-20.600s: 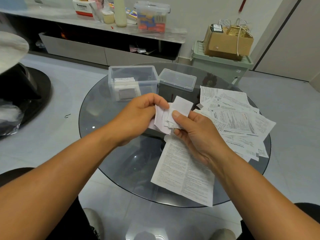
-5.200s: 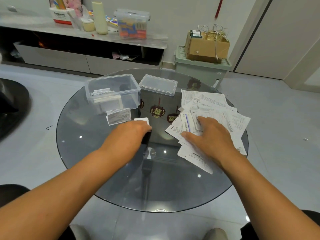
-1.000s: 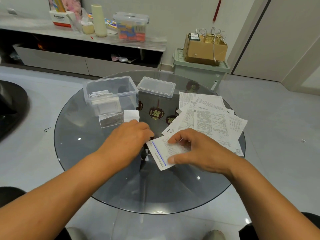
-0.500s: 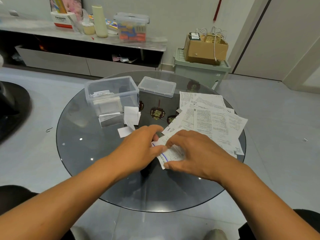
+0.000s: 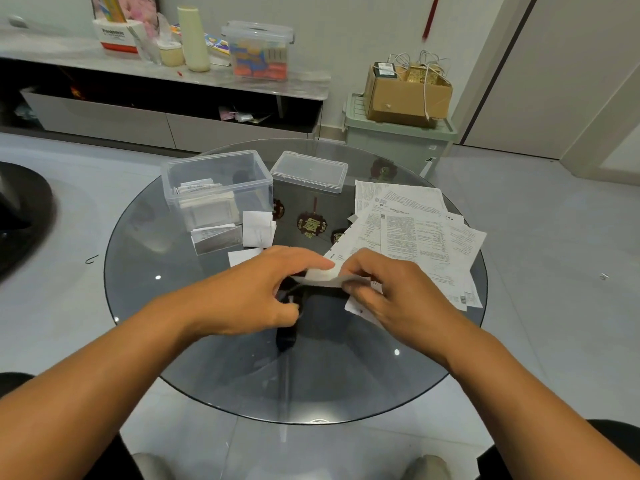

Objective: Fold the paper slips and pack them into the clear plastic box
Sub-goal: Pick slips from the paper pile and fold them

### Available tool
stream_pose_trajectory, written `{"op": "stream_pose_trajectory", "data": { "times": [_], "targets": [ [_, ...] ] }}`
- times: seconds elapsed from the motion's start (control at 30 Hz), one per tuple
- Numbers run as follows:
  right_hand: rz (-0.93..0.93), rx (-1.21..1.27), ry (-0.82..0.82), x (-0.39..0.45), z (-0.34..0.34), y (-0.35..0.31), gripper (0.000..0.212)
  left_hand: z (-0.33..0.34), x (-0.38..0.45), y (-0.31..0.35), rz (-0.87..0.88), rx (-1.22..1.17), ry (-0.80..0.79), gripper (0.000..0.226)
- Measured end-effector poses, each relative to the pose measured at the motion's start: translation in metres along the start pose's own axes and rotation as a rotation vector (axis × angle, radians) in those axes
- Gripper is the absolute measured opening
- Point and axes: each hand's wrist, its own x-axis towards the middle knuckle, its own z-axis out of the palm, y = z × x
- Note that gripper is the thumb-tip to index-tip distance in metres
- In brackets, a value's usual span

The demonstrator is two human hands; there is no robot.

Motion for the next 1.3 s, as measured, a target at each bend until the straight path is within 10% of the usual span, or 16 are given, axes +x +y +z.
{"op": "stream_pose_trajectory", "data": {
  "times": [0.13, 0.43, 0.87, 1.03, 1.3],
  "targets": [
    [0.044, -0.024, -0.066, 0.004, 0.005, 0.005, 0.01, 0.006, 0.007, -0.002, 0.105, 0.099, 0.19, 0.003],
    [0.178, 0.076, 0.014, 0.008, 0.015, 0.007, 0.061, 0.025, 0.002, 0.01, -0.072, -0.063, 0.267, 0.039],
    [0.304, -0.039, 0.2, 0.018, 0.022, 0.009, 0.002, 0.017, 0.003, 0.001, 0.076, 0.403, 0.184, 0.056],
    [0.362, -0.006, 0.139, 0.017, 0.018, -0.002, 0.033, 0.015, 0.004, 0.0, 0.031, 0.309, 0.173, 0.066],
    [0.307, 0.354, 0.212, 0.019, 0.016, -0.013, 0.013, 0.021, 0.005, 0.007, -0.076, -0.063, 0.252, 0.104]
  ]
}}
